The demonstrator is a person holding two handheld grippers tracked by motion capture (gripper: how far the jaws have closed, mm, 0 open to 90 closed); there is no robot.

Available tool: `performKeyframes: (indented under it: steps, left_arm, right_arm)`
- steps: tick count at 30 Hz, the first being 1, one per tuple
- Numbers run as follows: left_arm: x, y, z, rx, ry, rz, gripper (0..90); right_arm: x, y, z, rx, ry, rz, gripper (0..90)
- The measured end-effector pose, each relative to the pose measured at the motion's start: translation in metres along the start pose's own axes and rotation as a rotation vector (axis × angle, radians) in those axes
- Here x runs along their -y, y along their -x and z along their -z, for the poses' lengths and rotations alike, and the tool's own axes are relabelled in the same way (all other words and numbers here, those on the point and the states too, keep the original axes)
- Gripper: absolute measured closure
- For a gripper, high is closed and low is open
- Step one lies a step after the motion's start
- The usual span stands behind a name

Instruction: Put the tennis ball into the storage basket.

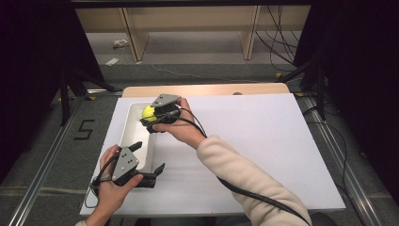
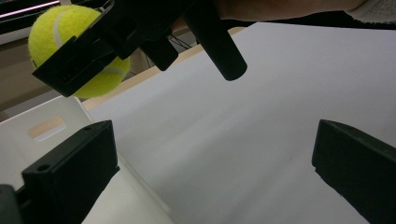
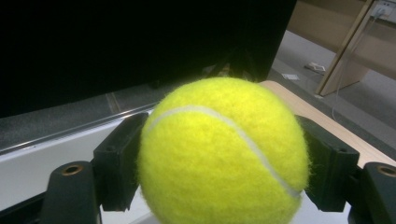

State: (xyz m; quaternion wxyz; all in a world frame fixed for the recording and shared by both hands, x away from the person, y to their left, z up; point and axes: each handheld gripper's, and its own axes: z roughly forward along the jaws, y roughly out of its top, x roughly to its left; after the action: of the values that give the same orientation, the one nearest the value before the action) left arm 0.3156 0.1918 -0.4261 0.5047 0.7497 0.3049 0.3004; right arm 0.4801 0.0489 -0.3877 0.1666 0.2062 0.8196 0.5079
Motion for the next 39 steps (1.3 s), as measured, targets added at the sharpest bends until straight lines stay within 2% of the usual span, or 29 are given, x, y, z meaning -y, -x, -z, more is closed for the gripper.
performKeyframes:
  steps: [39]
  left_arm:
    - [0.0004, -0.0006, 0.0002, 0.001, -0.001, -0.002, 0.0]
  right_arm:
    - [-0.0066, -0.0077, -0.0095, -0.019, -0.006, 0.013, 26.2]
